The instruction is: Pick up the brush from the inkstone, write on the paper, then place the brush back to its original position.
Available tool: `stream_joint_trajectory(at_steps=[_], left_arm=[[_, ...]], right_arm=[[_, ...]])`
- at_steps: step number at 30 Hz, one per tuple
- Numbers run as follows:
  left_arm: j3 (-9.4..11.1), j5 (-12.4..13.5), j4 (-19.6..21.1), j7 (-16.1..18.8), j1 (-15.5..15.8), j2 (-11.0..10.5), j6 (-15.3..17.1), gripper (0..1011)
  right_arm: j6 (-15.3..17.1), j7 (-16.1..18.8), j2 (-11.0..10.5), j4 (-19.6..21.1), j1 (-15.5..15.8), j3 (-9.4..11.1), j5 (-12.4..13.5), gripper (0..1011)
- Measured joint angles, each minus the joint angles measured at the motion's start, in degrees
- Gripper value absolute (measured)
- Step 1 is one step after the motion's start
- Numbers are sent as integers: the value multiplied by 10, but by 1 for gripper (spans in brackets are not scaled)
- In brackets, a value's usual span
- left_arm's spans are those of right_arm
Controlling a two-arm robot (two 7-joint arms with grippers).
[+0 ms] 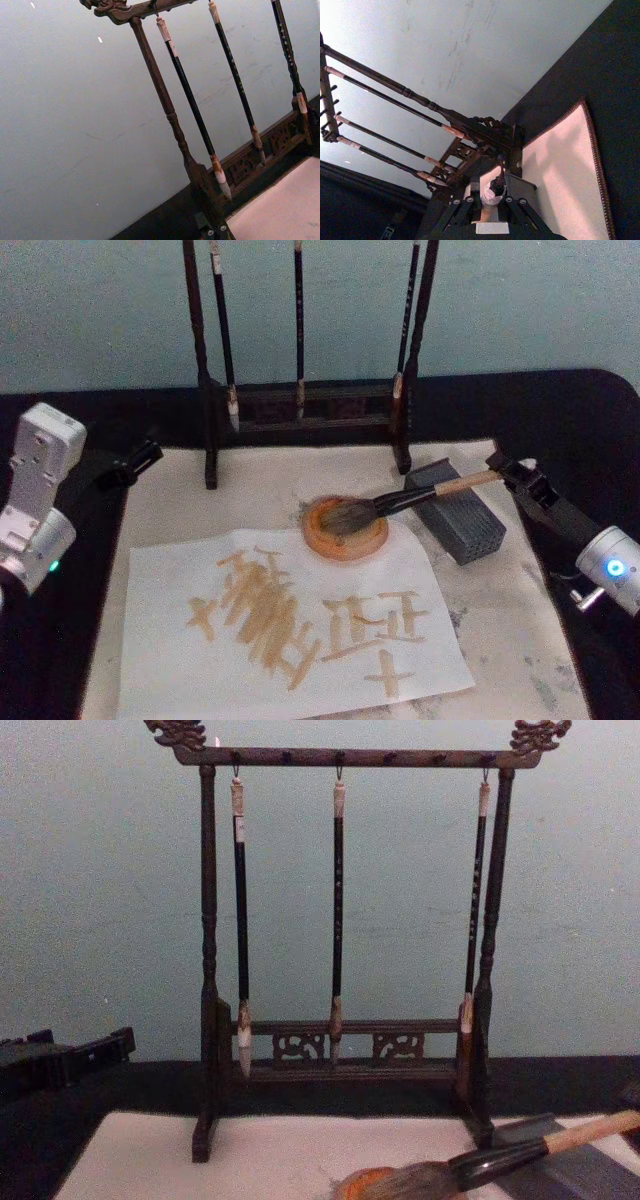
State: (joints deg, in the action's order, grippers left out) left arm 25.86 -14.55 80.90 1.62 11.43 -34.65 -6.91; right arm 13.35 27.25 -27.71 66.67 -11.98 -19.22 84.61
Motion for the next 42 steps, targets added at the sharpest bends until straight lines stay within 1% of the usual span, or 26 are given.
stream_joint_trajectory(at_steps=[8, 13, 18, 25, 26, 27, 32, 33, 35, 36, 37, 39, 40, 41, 42], left_arm=[[0, 0, 0, 0, 0, 0, 0, 1000], [0, 0, 0, 0, 0, 0, 0, 1002], [0, 0, 0, 0, 0, 0, 0, 1002], [0, 0, 0, 0, 0, 0, 0, 1002], [0, 0, 0, 0, 0, 0, 0, 1002], [0, 0, 0, 0, 0, 0, 0, 1002], [0, 0, 0, 0, 0, 0, 0, 1002], [0, 0, 0, 0, 0, 0, 0, 1002], [0, 0, 0, 0, 0, 0, 0, 1002], [0, 0, 0, 0, 0, 0, 0, 1002], [0, 0, 0, 0, 0, 0, 0, 1002], [0, 0, 0, 0, 0, 0, 0, 1002], [0, 0, 0, 0, 0, 0, 0, 1002], [0, 0, 0, 0, 0, 0, 0, 1002], [0, 0, 0, 0, 0, 0, 0, 1002]], right_arm=[[-5, 5, -3, 1, 0, -4, 5, 175], [-16, 12, -11, 16, 1, -12, 4, 168], [-26, 20, -24, 48, 9, -18, 3, 168], [-37, 25, -41, 93, 22, -20, 11, 168], [-39, 26, -45, 103, 24, -21, 11, 168], [-39, 26, -45, 103, 24, -21, 11, 168], [-51, 29, -64, 149, 37, -30, 7, 168], [-51, 29, -64, 149, 37, -30, 7, 168], [-58, 29, -72, 168, 41, -34, 0, 168], [-65, 27, -79, 182, 44, -38, -9, 168], [-65, 27, -79, 182, 44, -38, -9, 168], [-77, 20, -96, 213, 49, -47, -34, 168], [-77, 20, -96, 213, 49, -47, -34, 168], [-83, 13, -105, 231, 51, -52, -52, 168], [-86, 10, -109, 240, 52, -55, -61, 168]])
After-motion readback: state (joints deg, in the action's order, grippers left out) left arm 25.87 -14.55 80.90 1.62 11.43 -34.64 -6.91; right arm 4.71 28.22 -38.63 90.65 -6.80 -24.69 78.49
